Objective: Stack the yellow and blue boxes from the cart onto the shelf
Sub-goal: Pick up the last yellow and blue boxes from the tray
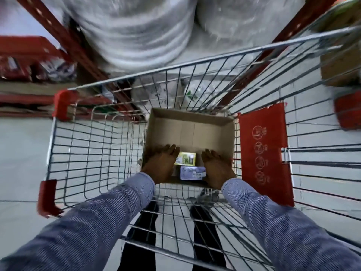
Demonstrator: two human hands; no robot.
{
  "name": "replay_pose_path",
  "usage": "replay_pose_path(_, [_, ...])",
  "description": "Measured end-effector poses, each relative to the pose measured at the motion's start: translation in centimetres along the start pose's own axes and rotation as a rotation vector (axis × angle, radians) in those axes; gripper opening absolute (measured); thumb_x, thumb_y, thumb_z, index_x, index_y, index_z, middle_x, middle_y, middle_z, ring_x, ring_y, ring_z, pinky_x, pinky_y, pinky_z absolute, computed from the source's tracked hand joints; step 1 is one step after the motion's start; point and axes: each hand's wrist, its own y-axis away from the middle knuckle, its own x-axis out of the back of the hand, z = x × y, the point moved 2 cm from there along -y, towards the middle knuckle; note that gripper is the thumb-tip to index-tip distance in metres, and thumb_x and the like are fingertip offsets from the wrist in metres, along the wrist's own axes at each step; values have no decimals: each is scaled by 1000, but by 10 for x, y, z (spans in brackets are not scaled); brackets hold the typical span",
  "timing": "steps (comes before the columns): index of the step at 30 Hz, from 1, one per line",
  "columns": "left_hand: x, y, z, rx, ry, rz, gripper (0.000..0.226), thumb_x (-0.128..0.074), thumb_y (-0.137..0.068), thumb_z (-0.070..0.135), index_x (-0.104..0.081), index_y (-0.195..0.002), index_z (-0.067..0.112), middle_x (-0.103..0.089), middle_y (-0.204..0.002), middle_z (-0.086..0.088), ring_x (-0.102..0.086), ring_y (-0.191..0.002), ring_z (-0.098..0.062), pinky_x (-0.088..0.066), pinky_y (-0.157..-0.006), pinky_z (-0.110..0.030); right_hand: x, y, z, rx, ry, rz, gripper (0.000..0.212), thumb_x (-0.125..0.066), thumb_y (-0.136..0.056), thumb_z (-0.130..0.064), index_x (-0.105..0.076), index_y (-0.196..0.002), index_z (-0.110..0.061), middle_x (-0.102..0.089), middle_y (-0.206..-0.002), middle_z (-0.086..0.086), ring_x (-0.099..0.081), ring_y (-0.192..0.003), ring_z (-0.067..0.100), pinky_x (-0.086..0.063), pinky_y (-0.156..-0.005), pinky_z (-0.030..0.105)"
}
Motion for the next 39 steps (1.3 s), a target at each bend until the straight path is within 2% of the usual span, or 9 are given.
replay_pose_path(3, [-10, -15, 3, -62, -34, -11, 67, -58, -88, 2, -29, -148, 4, -33, -155, -19, -31, -143, -35, -32, -115, -49, -11, -10, 2, 11, -11, -27, 70, -73, -80, -22, -37, -138, -8, -43, -145, 17, -40, -132, 37, -40, -105, 49])
replay_pose_path(7, [-13, -25, -1, -74, -83, 35, 39, -57, -93, 20, -54, -131, 9, -59, -132, -22, -55, -121, -41, -46, -102, -52, -15, -17, 3, 14, -50, -28, 40, -76, -74, -23, -64, -111, -11, -69, -115, 14, -66, -102, 32, -57, -86, 39])
replay_pose_path(10, [0, -29, -6, -15, 75, 37, 66, -73, -75, 3, -48, -136, 10, -58, -134, -16, -56, -121, -35, -48, -100, -46, -13, -20, 0, 22, -74, -49, 31, -73, -78, -23, -66, -107, -15, -70, -111, 14, -68, -99, 30, -57, -82, 36])
replay_pose_path(18, [48, -15, -16, 68, 229, 154, 62, -75, -76, 9, -52, -133, 14, -62, -130, -12, -59, -116, -31, -50, -98, -43, 6, -19, 0, -8, -186, -14, 26, -73, -78, -21, -66, -103, -21, -68, -109, 8, -66, -93, 26, -58, -80, 36])
replay_pose_path(22, [99, 8, -6, 93, 241, 268, 64, -74, -74, 14, -53, -134, 19, -66, -125, -10, -63, -111, -31, -52, -90, -39, 59, 2, 1, -10, -195, 79, 34, -81, -68, -24, -68, -99, -20, -70, -103, 6, -69, -87, 26, -59, -75, 34])
replay_pose_path(27, [180, 57, 4, 63, 255, 495, 43, -70, -69, 24, -60, -110, 32, -75, -96, 4, -71, -86, -21, -57, -68, -32, 148, 51, -1, 9, -160, 174, 43, -88, -57, -30, -66, -93, -18, -69, -97, 9, -67, -89, 29, -53, -68, 33])
replay_pose_path(31, [257, 115, 11, 66, 185, 655, 49, -73, -68, 46, -62, -114, 33, -74, -101, 5, -69, -90, -18, -56, -74, -32, 220, 104, -7, 17, -108, 351, 46, -85, -59, -35, -62, -95, -18, -64, -98, 8, -62, -92, 30, -44, -67, 30])
replay_pose_path(35, [342, 190, 28, 104, 111, 807, 69, -79, -60, 32, -61, -127, 30, -73, -117, -1, -69, -104, -24, -58, -85, -37, 302, 168, -19, 77, -91, 567, 39, -80, -55, -43, -51, -69, -22, -67, -80, 7, -65, -78, 28, -41, -58, 30])
replay_pose_path(39, [416, 266, 48, 128, 21, 945, 72, -81, -58, 23, -63, -127, 27, -73, -117, -1, -69, -103, -25, -57, -87, -35, 382, 243, -38, 104, -7, 751, 39, -79, -50, -38, -61, -78, -18, -61, -74, 4, -57, -74, 25, -36, -58, 28])
